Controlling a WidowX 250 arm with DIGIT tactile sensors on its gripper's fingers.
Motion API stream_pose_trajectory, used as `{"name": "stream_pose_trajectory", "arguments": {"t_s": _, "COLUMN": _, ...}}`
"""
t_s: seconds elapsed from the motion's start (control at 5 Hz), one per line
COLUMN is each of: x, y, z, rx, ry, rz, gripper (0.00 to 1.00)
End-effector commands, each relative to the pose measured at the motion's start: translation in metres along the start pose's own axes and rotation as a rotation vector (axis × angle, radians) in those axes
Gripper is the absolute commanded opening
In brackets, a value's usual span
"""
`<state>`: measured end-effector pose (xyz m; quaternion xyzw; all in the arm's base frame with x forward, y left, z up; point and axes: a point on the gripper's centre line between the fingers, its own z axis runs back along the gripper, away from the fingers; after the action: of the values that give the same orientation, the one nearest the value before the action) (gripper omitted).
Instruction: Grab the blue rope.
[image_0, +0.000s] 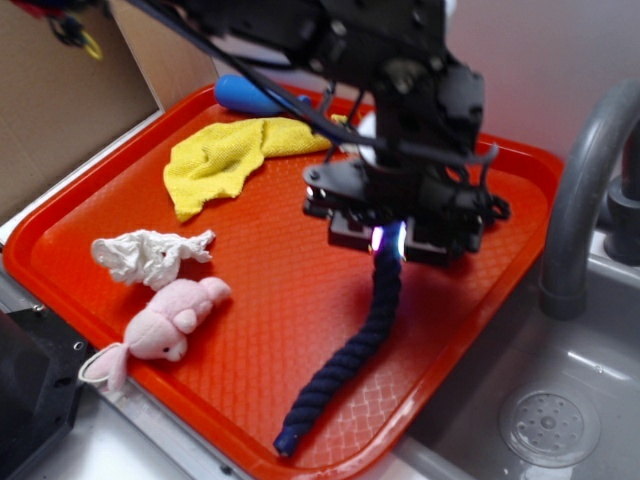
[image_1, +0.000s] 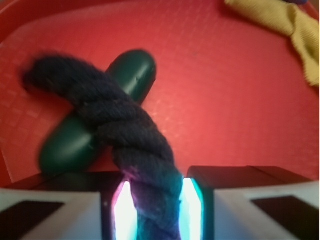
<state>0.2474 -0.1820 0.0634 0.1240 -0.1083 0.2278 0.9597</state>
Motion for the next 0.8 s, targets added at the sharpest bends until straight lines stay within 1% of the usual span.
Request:
{"name": "stream_pose_trajectory", "arguments": {"t_s": 0.0, "x": 0.032, "y": 0.032, "z": 0.095, "rx": -0.208, "ry": 0.14, "rz": -0.114, "gripper": 0.0}}
{"name": "stream_pose_trajectory", "arguments": {"t_s": 0.2, "x": 0.049, "y": 0.059, "z": 0.117, "rx": -0.289, "ry": 0.22, "rz": -0.254, "gripper": 0.0}}
{"name": "stream_pose_trajectory", "arguments": {"t_s": 0.4, "x": 0.067, "y": 0.096, "z": 0.144, "rx": -0.353, "ry": 0.22, "rz": -0.324, "gripper": 0.0}}
{"name": "stream_pose_trajectory", "arguments": {"t_s": 0.6, "x": 0.076, "y": 0.129, "z": 0.168, "rx": -0.366, "ry": 0.166, "rz": -0.338, "gripper": 0.0}}
